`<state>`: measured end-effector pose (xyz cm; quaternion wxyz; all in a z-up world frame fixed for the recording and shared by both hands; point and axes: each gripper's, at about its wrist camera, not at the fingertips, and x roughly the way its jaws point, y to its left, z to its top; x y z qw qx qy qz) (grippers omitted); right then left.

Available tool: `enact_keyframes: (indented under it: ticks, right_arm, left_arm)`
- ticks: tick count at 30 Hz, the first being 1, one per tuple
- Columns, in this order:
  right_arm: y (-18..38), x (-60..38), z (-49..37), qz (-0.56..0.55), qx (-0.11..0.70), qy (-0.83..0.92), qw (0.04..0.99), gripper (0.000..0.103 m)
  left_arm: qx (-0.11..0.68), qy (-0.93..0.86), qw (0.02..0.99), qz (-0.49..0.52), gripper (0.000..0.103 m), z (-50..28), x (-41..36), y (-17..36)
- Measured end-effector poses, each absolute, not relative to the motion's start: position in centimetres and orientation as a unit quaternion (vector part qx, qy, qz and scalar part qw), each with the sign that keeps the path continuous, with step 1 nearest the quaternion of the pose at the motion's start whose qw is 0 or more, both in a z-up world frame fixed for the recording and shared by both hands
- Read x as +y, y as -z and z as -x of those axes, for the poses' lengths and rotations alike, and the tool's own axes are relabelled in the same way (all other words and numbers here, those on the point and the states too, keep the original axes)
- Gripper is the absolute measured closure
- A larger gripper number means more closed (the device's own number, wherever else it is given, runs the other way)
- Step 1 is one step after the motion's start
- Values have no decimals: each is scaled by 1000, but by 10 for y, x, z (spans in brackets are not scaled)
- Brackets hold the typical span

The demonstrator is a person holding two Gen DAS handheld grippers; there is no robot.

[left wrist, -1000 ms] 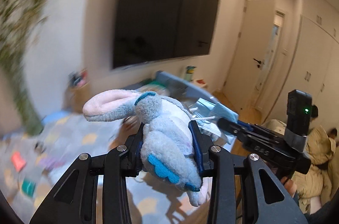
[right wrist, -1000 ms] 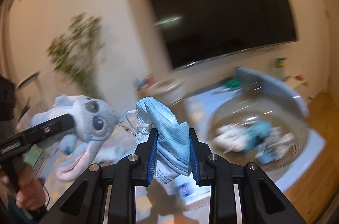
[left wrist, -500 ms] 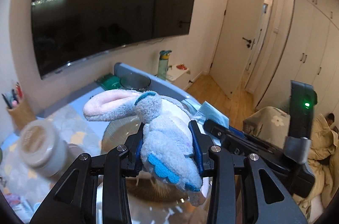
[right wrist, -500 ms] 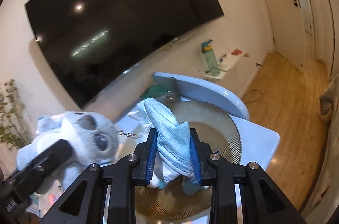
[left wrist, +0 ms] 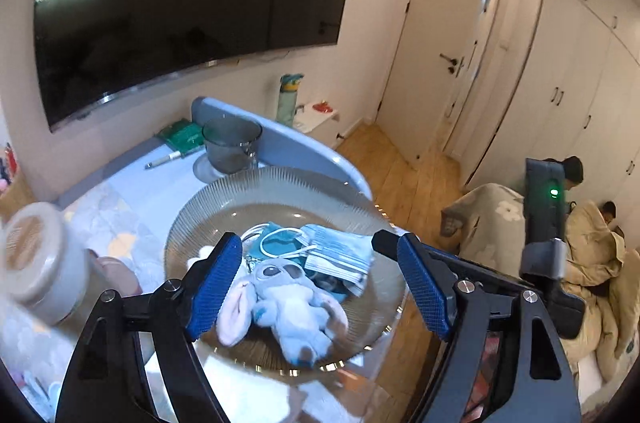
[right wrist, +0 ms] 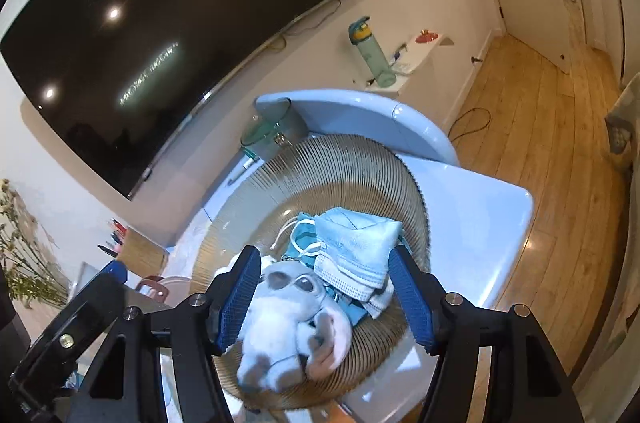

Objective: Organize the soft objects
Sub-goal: 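Open left tool over the bowl while right tool releases the mask, then move both open tools back to the items on the bed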

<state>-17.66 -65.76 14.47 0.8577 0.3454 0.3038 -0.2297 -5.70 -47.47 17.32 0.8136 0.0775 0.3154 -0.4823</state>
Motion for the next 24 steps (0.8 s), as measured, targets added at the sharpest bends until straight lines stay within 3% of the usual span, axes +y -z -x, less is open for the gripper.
enact_keyframes:
  ticks: [6,10,13,17,24]
  right_arm:
    - [-170,-626,190,-332,273,209,878,37]
    - [-181,-590,198,-309,253,191,897,26]
    - [-193,-562,197,-290,243,162,911,26]
    - [-209,-521,190,-270,233,116,927,23]
    - [-215,-427,158,-201,258,17,945,18]
  left_arm:
    - [277,481,830,-60,24,88,-419,-220]
    - [246,470,845,-61,24,107,-377,-251]
    - [202,451,867,-61,24,126,-335,-279]
    - [136,417,897,-58,10,149,-270,-312]
    - [94,316,944,-22,3,161,-163,-320]
